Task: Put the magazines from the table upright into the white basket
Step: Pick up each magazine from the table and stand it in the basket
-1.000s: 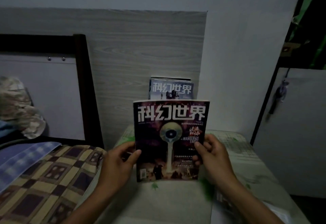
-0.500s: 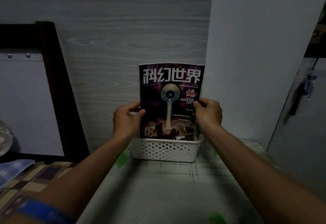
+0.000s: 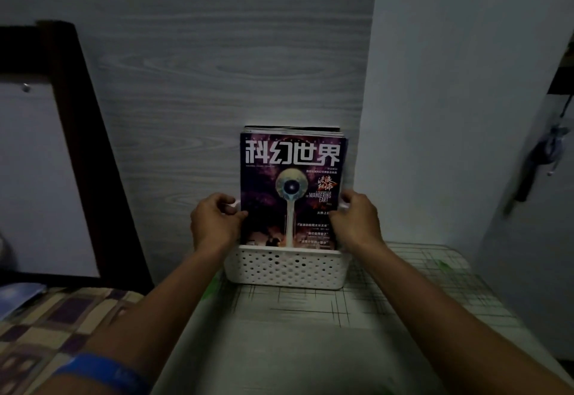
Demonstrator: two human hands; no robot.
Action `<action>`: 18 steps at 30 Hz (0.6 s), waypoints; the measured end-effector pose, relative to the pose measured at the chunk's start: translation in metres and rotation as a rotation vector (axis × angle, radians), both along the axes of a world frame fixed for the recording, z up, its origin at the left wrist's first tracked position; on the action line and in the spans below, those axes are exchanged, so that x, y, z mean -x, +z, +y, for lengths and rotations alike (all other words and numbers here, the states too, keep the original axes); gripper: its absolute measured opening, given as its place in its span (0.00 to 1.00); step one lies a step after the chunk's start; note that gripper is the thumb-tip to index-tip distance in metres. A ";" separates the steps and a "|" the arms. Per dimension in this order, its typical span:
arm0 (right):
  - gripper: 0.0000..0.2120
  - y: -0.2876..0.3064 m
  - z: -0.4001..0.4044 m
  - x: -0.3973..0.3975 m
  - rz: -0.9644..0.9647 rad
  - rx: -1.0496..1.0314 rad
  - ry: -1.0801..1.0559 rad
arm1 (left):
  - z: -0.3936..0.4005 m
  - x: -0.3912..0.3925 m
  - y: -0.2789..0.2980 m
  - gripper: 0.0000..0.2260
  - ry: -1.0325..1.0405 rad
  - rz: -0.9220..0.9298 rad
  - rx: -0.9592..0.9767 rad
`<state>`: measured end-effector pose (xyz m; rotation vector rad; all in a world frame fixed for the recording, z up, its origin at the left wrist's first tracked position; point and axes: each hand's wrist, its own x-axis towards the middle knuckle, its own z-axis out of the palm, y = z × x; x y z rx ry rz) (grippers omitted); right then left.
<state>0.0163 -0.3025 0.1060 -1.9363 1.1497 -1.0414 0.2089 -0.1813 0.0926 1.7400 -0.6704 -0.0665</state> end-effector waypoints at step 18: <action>0.09 -0.057 0.158 0.278 0.780 0.101 0.072 | 0.183 0.226 -0.077 0.12 -0.624 -0.630 -0.410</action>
